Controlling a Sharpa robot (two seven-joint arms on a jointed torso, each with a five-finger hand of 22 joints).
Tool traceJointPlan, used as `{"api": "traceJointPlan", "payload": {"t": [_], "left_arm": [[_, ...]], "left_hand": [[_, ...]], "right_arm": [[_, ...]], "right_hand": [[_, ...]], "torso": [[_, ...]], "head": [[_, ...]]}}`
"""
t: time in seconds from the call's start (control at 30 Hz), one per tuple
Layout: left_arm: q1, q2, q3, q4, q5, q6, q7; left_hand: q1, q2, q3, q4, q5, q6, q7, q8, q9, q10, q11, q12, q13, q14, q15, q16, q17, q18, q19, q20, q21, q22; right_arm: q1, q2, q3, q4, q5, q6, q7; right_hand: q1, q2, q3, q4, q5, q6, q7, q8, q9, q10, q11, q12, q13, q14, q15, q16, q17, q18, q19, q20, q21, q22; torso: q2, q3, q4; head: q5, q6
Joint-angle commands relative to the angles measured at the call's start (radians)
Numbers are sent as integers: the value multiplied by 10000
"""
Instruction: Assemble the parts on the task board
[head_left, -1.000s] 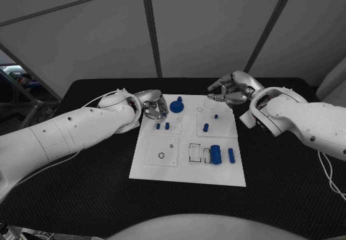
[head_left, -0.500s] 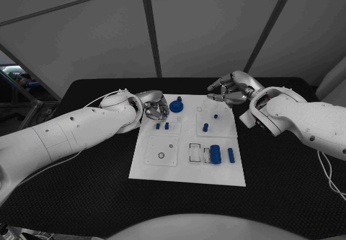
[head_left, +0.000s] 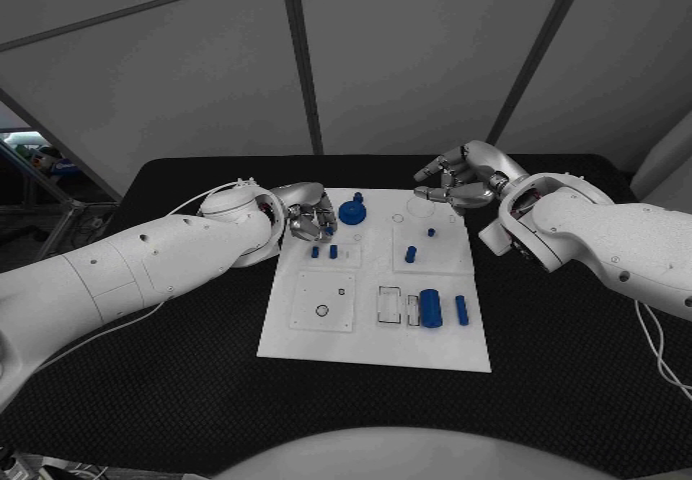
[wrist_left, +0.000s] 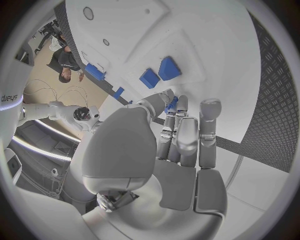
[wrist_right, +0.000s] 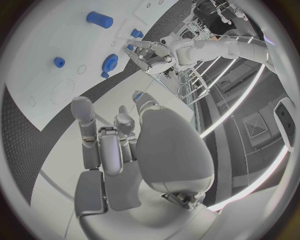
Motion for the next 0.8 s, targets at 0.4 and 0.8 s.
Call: {"api": "traceJointPlan", "payload": {"t": [0.4, 0.8], "left_arm": [[6, -28, -1, -20, 15, 73, -152], [5, -124, 3, -13, 16, -61, -143]], "left_hand": [[-356, -276, -347, 53, -28, -1108, -1, -735, -282, -128, 83, -414, -26, -157, 78, -129, -304, -352, -252, 79, -451, -257], [-327, -267, -552, 84, -15, -1611, -50, -762, -290, -191, 93, -568, -23, -232, 89, -181, -495, -324, -312, 84, -657, -379]], "right_arm": [[14, -6, 7, -17, 22, -29, 70], [14, -49, 7, -162, -783, 483, -466]], "right_hand": [[18, -35, 78, -29, 73, -77, 9, 34, -11, -135, -12, -144, -145, 470, -75, -163, 609, 217, -177, -6, -198, -273], [327, -149, 789, 15, -277, 80, 8, 147, -8, -2513, -27, -4491, -4304, -85, -91, -1490, -1135, 527, -1147, -32, -1674, -2295]], "torso": [[0, 3, 5], [-10, -7, 0]], "head": [[11, 12], [3, 31]]}}
